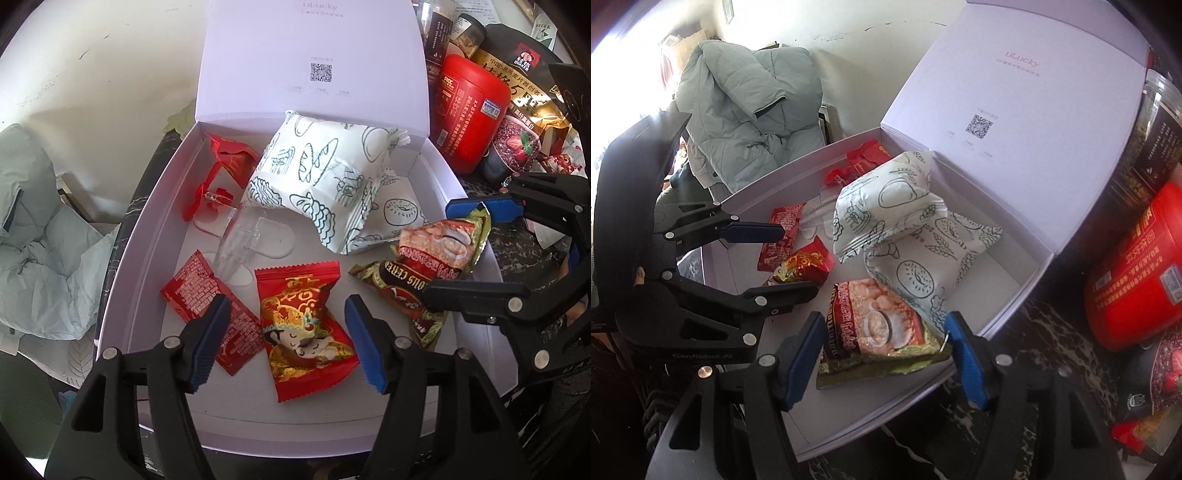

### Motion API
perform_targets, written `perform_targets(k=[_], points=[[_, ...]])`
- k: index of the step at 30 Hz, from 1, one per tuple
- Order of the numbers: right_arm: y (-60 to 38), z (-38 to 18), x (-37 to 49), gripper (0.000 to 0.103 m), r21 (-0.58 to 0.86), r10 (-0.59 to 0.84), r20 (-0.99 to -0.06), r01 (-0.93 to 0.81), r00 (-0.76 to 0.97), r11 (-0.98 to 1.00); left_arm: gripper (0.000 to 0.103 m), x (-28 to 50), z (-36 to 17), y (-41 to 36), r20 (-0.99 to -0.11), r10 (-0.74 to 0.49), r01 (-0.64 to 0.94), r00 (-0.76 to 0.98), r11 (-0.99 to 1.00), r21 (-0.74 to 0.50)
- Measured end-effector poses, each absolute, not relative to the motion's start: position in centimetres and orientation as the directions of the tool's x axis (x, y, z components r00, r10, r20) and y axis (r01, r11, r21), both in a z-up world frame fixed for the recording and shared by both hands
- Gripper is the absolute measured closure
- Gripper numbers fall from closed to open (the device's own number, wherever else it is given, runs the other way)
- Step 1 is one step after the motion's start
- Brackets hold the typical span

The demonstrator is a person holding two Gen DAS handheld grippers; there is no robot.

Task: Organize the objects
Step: 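Lower both snacks into the box and open both grippers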

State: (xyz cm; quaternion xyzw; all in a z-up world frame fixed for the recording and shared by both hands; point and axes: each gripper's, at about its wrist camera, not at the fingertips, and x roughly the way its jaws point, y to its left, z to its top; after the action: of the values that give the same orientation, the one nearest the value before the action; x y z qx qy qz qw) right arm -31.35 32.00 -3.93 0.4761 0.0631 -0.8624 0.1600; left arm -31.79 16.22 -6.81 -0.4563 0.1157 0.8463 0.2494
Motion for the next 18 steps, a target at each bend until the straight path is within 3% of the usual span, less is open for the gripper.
perform_targets(k=[4, 18], points=[[32.2, -3.4, -31.0, 0.029, 0.041, -0.198, -0.83, 0.297, -0.522, -0.954, 0.037, -31.5, -6.0, 16.4, -0.821, 0.327, -0.53, -0.468, -0.847, -0.035], [33.3, 0.3, -29.3, 0.029, 0.085, -0.201, -0.748, 0.21, -0.632, -0.974, 0.032, -29.9, -2.6, 14.9, -0.786, 0.332, -0.495, -0.522, -0.868, -0.037]])
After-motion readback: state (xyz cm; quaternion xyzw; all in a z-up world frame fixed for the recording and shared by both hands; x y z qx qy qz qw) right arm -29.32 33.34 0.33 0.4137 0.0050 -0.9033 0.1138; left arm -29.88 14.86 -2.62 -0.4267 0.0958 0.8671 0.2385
